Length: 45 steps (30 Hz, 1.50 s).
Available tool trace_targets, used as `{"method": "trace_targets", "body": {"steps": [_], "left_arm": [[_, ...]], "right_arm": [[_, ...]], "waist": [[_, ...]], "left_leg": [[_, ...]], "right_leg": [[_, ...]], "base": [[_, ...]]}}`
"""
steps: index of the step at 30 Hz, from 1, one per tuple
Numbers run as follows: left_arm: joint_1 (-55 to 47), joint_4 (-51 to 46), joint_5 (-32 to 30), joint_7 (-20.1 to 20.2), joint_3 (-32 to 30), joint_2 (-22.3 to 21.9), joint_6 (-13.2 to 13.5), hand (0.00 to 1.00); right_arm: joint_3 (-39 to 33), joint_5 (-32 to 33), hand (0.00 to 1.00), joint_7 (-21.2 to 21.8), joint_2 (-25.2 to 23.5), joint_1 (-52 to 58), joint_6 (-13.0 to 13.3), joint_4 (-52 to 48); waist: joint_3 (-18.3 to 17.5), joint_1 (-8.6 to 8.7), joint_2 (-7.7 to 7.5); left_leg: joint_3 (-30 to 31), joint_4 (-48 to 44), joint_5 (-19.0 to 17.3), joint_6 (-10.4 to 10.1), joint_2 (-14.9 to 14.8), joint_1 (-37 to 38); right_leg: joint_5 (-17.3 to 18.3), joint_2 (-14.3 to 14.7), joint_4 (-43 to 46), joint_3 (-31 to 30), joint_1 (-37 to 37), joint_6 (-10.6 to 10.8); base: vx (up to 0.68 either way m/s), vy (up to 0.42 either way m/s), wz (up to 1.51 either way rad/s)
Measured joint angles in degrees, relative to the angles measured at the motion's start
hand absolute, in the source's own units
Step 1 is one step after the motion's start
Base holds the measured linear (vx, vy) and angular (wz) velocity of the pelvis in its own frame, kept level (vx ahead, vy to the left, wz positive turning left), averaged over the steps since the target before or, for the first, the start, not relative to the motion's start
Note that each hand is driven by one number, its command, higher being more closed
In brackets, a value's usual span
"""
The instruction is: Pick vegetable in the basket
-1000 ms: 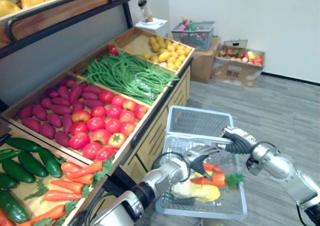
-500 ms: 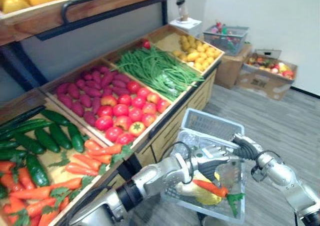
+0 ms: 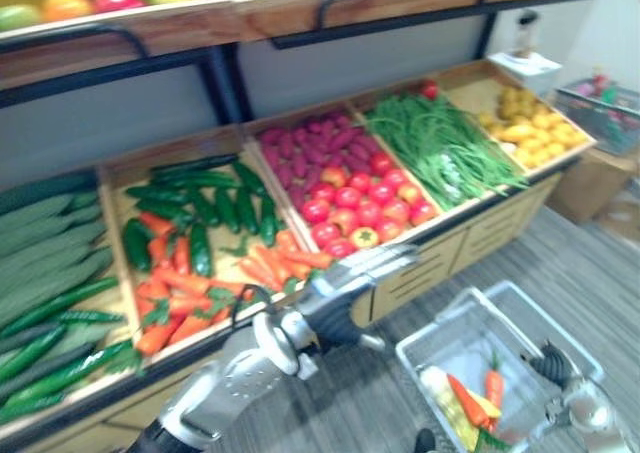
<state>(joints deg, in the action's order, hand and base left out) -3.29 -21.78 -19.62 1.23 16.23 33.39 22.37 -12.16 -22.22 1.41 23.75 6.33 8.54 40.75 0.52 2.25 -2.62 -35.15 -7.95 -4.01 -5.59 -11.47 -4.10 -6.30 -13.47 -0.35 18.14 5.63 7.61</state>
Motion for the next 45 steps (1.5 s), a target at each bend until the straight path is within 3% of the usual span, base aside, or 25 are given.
{"method": "trace_targets", "body": {"steps": [2,4,6,10,12,16,18,23,29,39,45], "left_arm": [[-3.04,2.08,1.91,-1.49,-6.04,-4.63,-0.04,0.00],[-5.32,6.46,3.84,-4.35,-13.21,-12.56,-0.63,0.00],[-7.89,12.68,3.70,-8.94,-20.77,-20.57,-3.56,0.00],[-10.62,27.31,0.10,-12.93,-30.06,-24.91,-9.12,0.00],[-10.52,33.78,-3.05,-15.99,-34.25,-26.97,-10.12,0.00],[-10.57,46.95,-2.94,-21.85,-44.33,-31.33,-13.45,0.00],[-10.64,54.95,0.28,-24.47,-51.34,-33.76,-14.93,0.00],[-10.60,74.68,14.39,-22.77,-60.65,-34.52,-16.76,0.00],[-11.71,82.98,13.71,-17.75,-59.31,-35.42,-19.86,0.00],[-9.93,84.56,13.19,-14.18,-45.48,-31.45,-17.88,0.00],[-9.95,85.06,13.93,-12.28,-41.76,-30.28,-17.48,0.00]], "right_arm": [[-3.89,0.26,1.00,-1.74,-1.74,0.07,-0.67,5.15],[-8.74,0.34,1.00,-4.12,-3.11,-0.30,-1.49,10.24],[-13.58,0.41,1.00,-7.09,-3.95,-0.48,-2.96,15.01],[-17.37,2.24,1.00,-10.99,-5.78,0.11,-3.21,17.74],[-19.18,2.53,1.00,-12.42,-6.81,0.69,-3.12,18.24],[-21.05,4.55,1.00,-14.92,-9.13,2.22,-3.10,18.03],[-21.92,6.15,1.00,-16.09,-10.32,3.48,-3.14,17.57],[-23.52,7.36,1.00,-17.28,-11.30,3.37,-3.26,18.07],[-23.26,7.46,1.00,-17.38,-10.85,2.38,-3.17,20.05],[-20.28,7.56,1.00,-17.37,-10.35,1.01,-3.12,21.10],[-18.52,7.63,1.00,-17.32,-9.51,-0.14,-3.11,21.52]], "waist": [[-0.21,-0.85,-0.20],[-0.28,-1.74,-0.12],[-0.26,-2.57,-0.17],[-0.34,-2.60,-0.50],[-0.47,-2.63,-0.81],[-0.73,-3.41,-1.49],[-1.35,-3.85,-1.40],[-1.38,-3.64,-1.42],[-1.39,-3.51,-1.41],[-1.37,-2.38,-1.37],[-1.12,-2.42,-1.23]], "left_leg": [[2.60,2.70,1.91,0.21,1.29,-0.73],[5.73,5.98,4.35,0.57,2.78,-0.85],[9.28,8.98,7.00,1.46,3.92,-0.89],[13.79,11.61,8.81,1.47,5.07,-0.65],[15.35,13.11,9.74,1.35,5.36,-0.27],[16.63,13.76,9.86,1.39,5.67,1.15],[16.81,13.79,9.64,1.42,5.68,1.28],[16.75,13.83,9.40,1.56,5.83,1.27],[15.42,13.83,9.25,1.04,5.69,1.34],[12.86,13.80,8.72,0.28,4.87,2.69],[11.60,13.39,8.07,-0.09,4.80,3.90]], "right_leg": [[0.03,-0.19,-0.85,2.62,-0.55,-0.05],[0.03,-0.40,-1.67,5.82,-1.74,-0.04],[0.25,-0.46,-1.81,9.00,-2.94,-0.26],[1.79,-0.53,-1.59,13.40,-5.01,-0.58],[2.21,-0.48,-1.57,14.98,-5.84,-0.69],[3.16,-0.74,-1.58,16.69,-8.06,-0.38],[3.55,-0.93,-1.62,17.17,-8.43,-0.19],[3.58,-0.98,-2.26,17.19,-8.52,-0.19],[3.56,-0.56,-2.52,15.48,-7.77,-0.20],[3.38,0.35,-2.55,12.24,-7.11,-0.56],[3.42,0.33,-2.34,10.61,-7.15,-0.52]], "base": [[0.02,-0.020,0.94],[0.03,0.002,0.79],[0.03,0.023,0.75],[0.00,0.034,0.60],[-0.01,0.030,0.41],[0.00,0.020,0.20],[0.01,0.013,0.09],[0.00,0.000,0.00],[0.01,-0.001,-0.10],[0.04,-0.017,-0.17],[0.01,-0.009,-0.13]]}}
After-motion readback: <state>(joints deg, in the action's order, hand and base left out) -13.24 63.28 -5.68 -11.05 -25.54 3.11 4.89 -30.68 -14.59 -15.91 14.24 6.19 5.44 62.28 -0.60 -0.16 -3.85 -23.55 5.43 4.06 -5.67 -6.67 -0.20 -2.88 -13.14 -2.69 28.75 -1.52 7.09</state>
